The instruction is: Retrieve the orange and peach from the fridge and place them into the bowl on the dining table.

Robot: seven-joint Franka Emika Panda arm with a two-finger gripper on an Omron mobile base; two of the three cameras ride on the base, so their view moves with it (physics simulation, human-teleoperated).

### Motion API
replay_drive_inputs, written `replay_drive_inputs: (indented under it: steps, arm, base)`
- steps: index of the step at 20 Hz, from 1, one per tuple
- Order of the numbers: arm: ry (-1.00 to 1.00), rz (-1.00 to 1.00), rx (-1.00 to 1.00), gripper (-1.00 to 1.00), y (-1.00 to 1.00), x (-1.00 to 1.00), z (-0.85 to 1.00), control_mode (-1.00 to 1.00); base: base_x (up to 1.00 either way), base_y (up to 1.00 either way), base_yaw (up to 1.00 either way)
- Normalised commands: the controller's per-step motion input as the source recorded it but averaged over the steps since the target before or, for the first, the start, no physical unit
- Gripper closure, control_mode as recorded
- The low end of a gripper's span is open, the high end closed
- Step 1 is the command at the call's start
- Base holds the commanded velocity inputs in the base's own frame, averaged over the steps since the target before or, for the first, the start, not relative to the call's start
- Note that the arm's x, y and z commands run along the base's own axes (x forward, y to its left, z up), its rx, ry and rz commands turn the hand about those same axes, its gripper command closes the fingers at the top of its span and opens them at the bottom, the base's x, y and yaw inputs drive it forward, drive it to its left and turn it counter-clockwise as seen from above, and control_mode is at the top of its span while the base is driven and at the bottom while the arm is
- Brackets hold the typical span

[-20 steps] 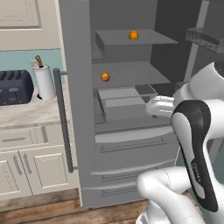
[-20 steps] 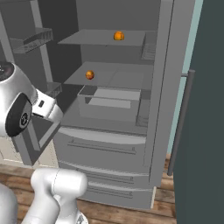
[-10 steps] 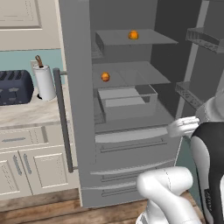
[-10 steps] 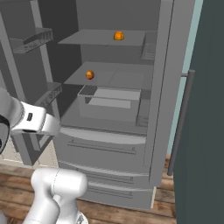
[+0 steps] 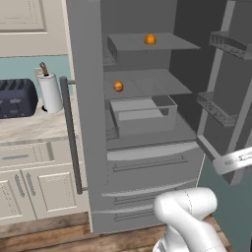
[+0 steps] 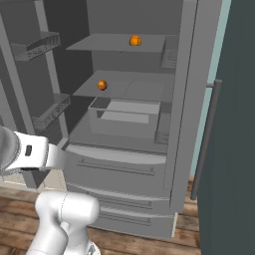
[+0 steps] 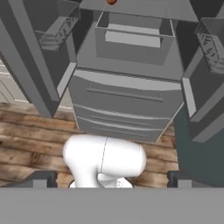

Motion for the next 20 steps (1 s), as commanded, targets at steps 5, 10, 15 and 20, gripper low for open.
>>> replay_drive_inputs:
  steps: [5, 10, 15, 20]
  arm:
    - [-0.07, 0.0, -0.05, -1.0, 0.0, -0.04, 0.06, -1.0]
    - [-0.03, 0.0, 0.0, -1.0, 0.0, 0.75, 0.0, -1.0]
    - [0.0, 0.0, 0.0, -1.0, -0.04, 0.76, 0.0, -1.0]
    - [-0.03, 0.01, 0.0, -1.0, -0.03, 0.15, -0.01, -1.0]
  base:
    - [0.0, 0.0, 0.0]
    - [0.0, 0.0, 0.0]
    - [0.0, 0.0, 0.0]
    - [0.0, 0.0, 0.0]
